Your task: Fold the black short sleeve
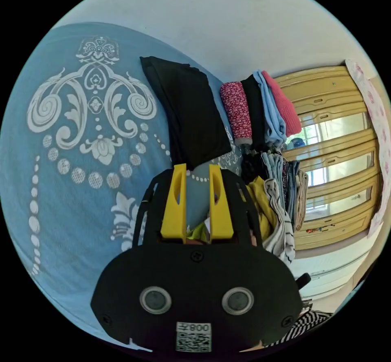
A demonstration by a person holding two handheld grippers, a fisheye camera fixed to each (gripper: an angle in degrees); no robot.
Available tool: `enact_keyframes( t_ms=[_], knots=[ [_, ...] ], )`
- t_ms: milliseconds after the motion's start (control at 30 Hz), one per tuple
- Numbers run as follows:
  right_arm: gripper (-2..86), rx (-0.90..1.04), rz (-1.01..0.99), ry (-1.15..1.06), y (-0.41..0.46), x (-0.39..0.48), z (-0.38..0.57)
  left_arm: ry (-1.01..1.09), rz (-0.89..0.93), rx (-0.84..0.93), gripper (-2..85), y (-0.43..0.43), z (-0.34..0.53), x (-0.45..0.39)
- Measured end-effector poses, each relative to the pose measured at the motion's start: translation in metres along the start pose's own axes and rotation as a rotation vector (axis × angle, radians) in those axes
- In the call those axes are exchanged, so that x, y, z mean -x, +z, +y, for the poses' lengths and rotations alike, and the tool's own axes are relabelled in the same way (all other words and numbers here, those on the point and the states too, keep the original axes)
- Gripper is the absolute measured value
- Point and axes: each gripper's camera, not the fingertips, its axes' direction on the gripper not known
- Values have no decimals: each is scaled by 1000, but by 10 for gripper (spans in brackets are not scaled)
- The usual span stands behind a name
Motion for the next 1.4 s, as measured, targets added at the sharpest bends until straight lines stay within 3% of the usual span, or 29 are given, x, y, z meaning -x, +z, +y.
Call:
enact_keyframes(
  t_ms=[200, 367, 700, 933, 1167, 1400],
  knots=[
    [1, -55, -45, 2, 16, 13, 19, 23, -133, 82, 24, -4, -14, -17],
    [1, -60, -61, 12, 28, 31, 27, 50, 16, -20, 11, -74, 6, -33],
    [4, -30, -91, -18, 21, 110, 28, 168, 82, -189, 7, -371, 148, -83],
    [31, 36, -298, -231, 30, 265, 27, 244, 29, -297, 7, -550, 283, -159],
    [78, 185, -583, -572, 68, 492, 39, 250, 18, -326, 8, -639, 375, -205],
    [82, 233, -563, -830, 70, 655, 92, 255, 81, -437, 9, -704, 440, -238]
  ],
)
